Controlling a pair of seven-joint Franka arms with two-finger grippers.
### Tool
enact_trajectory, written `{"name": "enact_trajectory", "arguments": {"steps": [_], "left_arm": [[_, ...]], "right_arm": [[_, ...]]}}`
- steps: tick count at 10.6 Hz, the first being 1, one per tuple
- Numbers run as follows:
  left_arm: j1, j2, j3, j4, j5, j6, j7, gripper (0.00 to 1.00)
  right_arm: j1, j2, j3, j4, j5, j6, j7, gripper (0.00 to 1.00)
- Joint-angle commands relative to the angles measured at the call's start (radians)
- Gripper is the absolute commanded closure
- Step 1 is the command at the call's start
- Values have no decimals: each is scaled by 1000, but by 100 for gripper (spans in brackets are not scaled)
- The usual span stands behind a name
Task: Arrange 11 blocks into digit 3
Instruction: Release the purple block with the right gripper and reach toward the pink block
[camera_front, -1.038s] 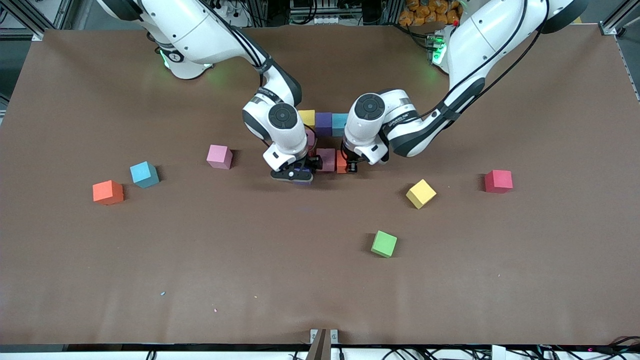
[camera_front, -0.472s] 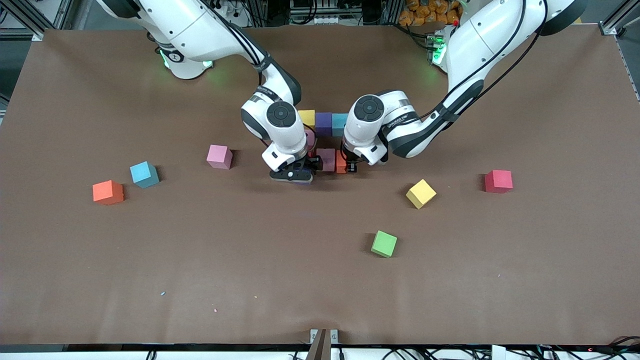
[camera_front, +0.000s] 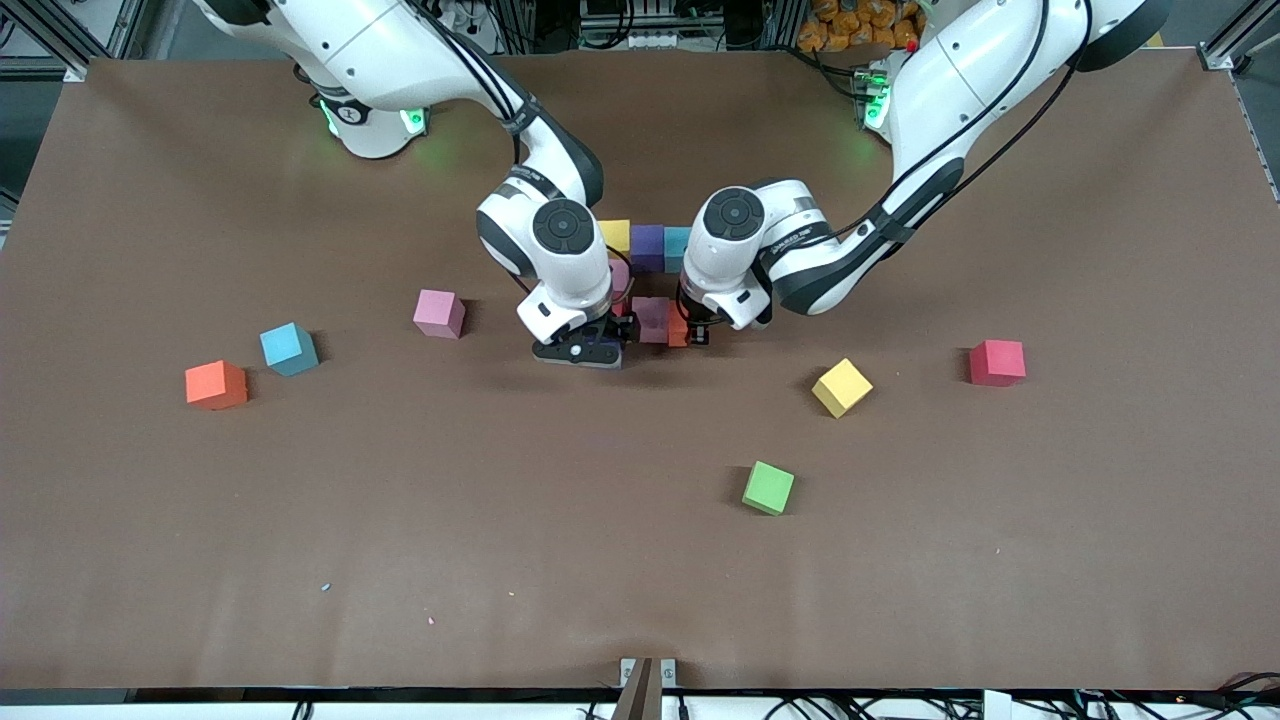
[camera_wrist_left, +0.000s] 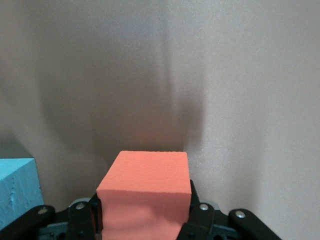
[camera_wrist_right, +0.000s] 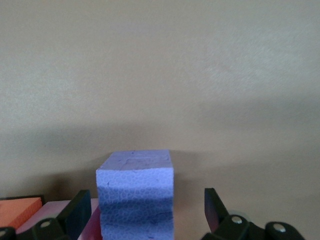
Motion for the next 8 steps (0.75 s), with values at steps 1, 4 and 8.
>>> {"name": "enact_trajectory", "arguments": {"steps": [1, 4, 8], "left_arm": [[-15, 1, 8, 21, -25, -18, -8, 100], [-23, 1, 8, 29, -25, -27, -8, 100], [-31, 6, 8, 29, -25, -31, -8, 100]], "right_arm": [[-40, -20, 35, 23, 25, -63, -35, 0], [-69, -48, 32, 33, 45, -147, -145, 0], [-105, -133, 26, -54, 59, -216, -231, 0]]}}
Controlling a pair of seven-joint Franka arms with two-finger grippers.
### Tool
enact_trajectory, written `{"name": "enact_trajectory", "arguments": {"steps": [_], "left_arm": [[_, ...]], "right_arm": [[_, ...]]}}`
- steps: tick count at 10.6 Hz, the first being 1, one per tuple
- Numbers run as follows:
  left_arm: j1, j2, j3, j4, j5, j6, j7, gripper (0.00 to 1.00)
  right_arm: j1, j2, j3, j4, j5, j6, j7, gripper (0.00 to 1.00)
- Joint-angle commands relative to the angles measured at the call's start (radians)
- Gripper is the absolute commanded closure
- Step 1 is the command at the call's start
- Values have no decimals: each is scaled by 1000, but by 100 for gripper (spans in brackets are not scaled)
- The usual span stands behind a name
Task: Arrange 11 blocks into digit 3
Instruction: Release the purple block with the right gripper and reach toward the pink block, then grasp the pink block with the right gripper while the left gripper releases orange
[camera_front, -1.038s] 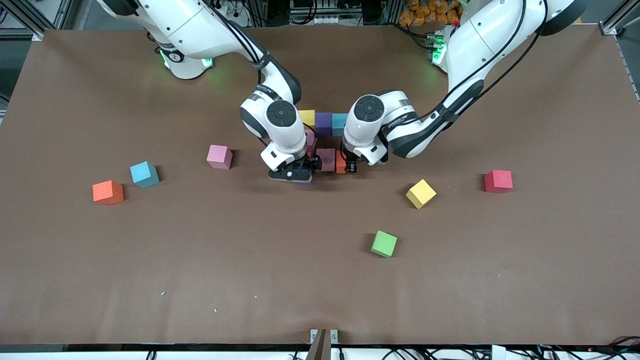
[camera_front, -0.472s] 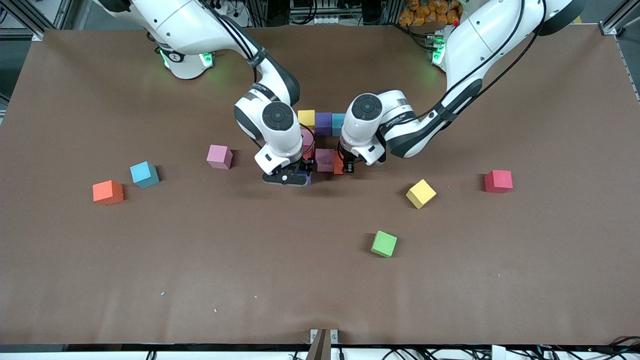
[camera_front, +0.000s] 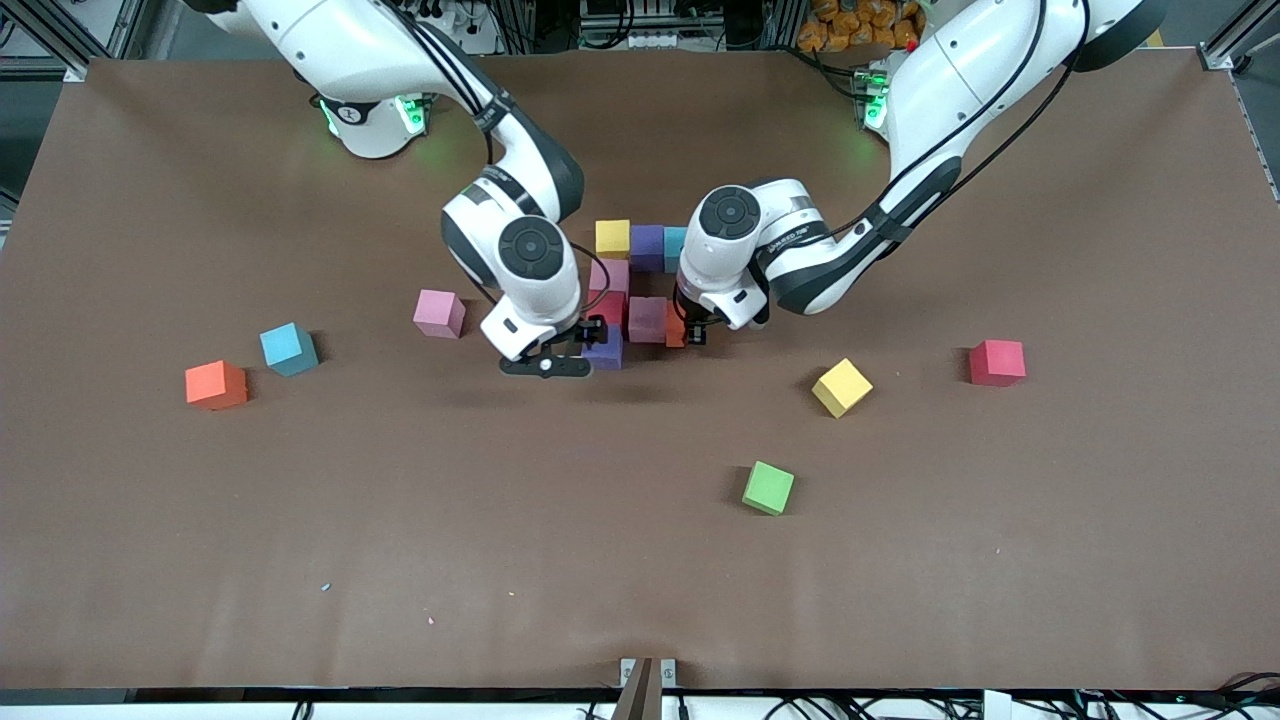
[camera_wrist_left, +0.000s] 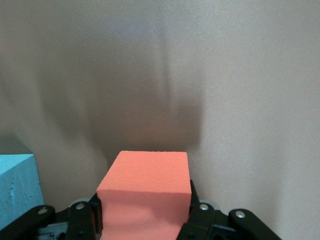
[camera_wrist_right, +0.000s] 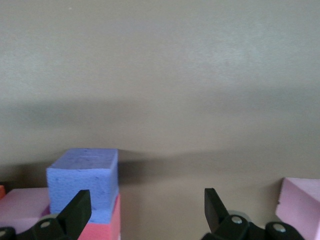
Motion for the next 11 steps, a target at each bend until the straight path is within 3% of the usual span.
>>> {"name": "enact_trajectory", "arguments": {"steps": [1, 5, 9, 11], "left_arm": [[-20, 4, 7, 17, -25, -20, -8, 100], [-27, 7, 12, 17, -23, -20, -8, 98], [-40, 18, 24, 25, -23, -20, -8, 97], [-43, 18, 24, 25, -23, -20, -9, 97]], "right_arm": [[-36, -97, 12, -120, 20, -2, -72, 0], [-49, -206, -64, -268, 143, 16, -212, 0], [-44, -328, -120, -489, 149, 147, -232, 0], [-41, -369, -205, -539, 151, 132, -363, 0]]}}
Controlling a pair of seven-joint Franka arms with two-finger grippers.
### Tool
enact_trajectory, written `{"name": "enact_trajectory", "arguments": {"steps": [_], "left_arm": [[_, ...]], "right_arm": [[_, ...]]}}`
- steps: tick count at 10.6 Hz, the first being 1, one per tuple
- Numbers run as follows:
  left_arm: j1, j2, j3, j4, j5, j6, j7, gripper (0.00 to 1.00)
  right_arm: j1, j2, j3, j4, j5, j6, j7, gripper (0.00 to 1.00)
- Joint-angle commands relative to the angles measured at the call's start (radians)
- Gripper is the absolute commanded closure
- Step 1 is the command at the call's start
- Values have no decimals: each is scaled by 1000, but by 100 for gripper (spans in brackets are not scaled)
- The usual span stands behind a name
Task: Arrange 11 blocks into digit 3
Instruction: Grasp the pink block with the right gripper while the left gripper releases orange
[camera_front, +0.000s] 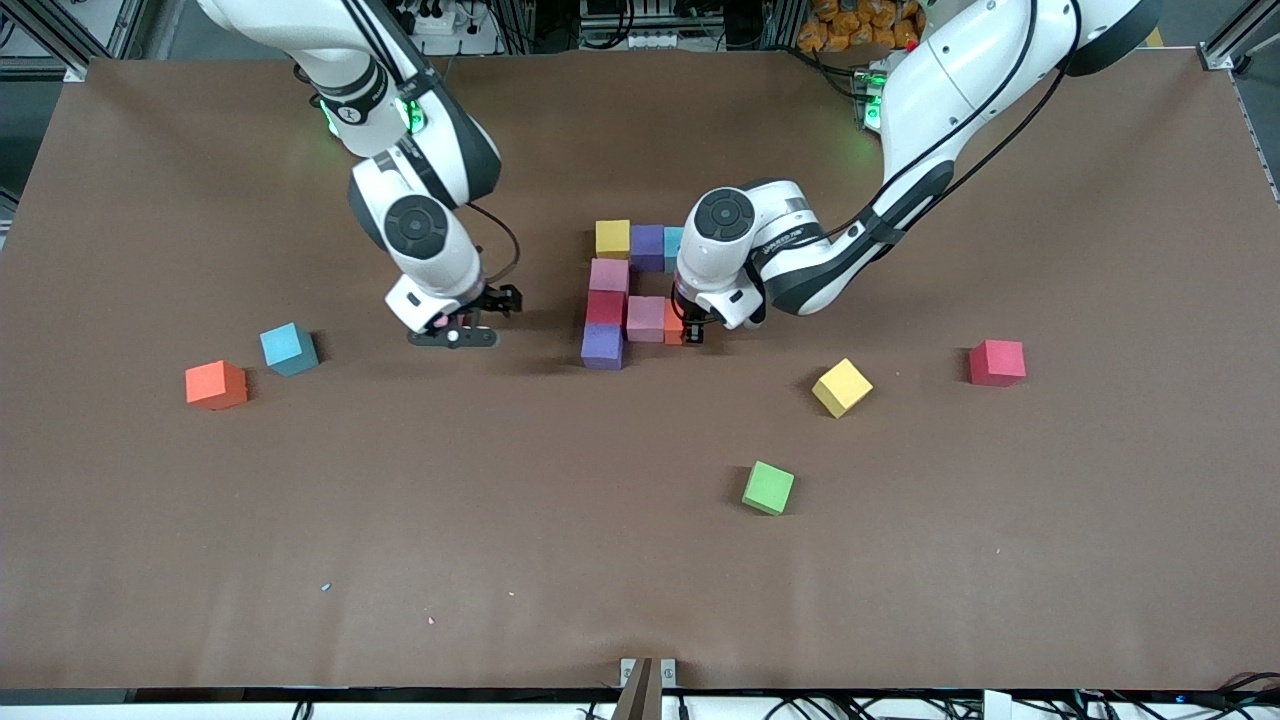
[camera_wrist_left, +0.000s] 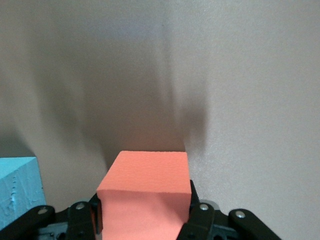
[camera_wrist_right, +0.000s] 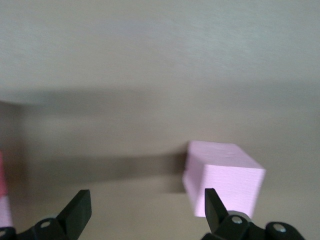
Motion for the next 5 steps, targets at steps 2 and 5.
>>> {"name": "enact_trajectory", "arguments": {"steps": [2, 5], "left_arm": [[-22, 2, 10, 20, -25, -16, -9, 97], [-20, 0, 10, 23, -29, -18, -12, 89]], "right_arm": [[3, -85, -117, -90, 32, -5, -122, 0], [1, -77, -128, -165, 51, 82, -128, 0]]}}
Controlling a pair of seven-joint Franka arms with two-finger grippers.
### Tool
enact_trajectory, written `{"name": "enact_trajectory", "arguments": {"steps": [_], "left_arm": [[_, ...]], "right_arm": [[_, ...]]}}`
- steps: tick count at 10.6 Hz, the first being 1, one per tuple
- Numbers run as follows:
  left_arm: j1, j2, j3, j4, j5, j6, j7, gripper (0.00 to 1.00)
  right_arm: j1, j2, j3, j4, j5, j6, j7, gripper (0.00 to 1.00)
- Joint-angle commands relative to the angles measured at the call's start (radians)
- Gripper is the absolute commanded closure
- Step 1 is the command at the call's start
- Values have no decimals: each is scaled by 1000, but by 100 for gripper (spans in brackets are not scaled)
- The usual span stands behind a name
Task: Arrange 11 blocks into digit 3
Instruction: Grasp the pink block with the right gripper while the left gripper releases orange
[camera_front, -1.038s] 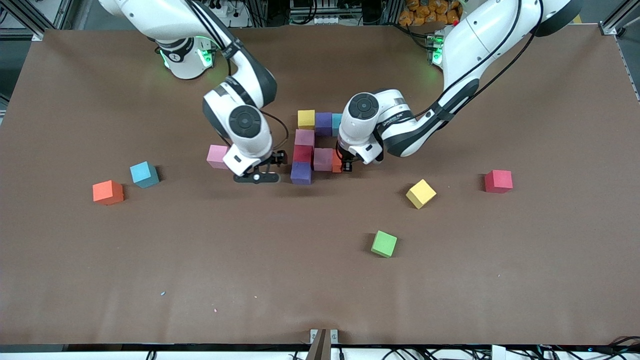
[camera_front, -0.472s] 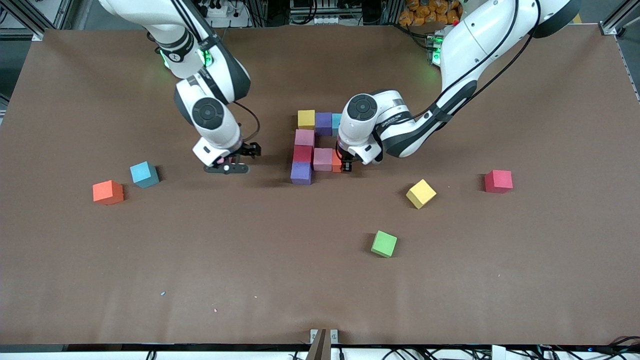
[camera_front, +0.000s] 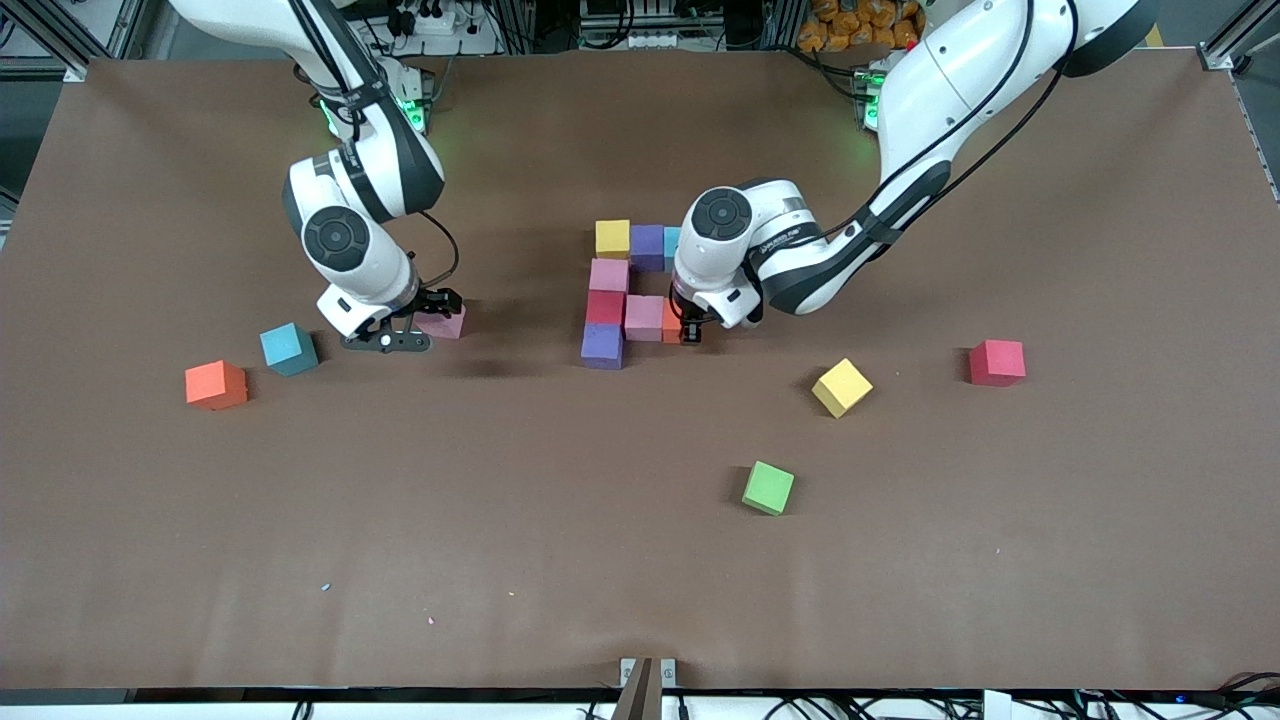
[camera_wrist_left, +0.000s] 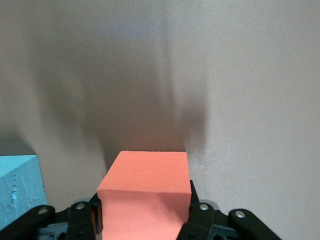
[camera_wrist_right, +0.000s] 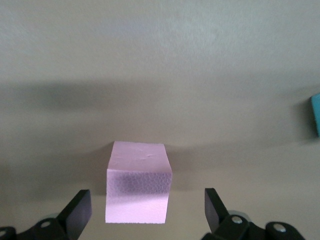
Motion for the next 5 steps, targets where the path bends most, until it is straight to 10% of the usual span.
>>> {"name": "enact_trajectory", "arguments": {"steps": [1, 2, 3, 5], "left_arm": [[-18, -1, 9, 23, -38, -18, -14, 75], [-16, -1, 9, 25, -38, -18, -12, 60], [-19, -1, 11, 23, -34, -19, -11, 15], [-32, -4, 11, 28, -25, -41, -8, 0]], "right_arm": [[1, -23, -3, -83, 37, 66, -18, 0], [8, -27, -1, -100, 89, 66, -18, 0], [17, -26, -3, -101, 130, 70, -24, 0], [13, -16, -6, -101, 140, 90, -56, 0]]}}
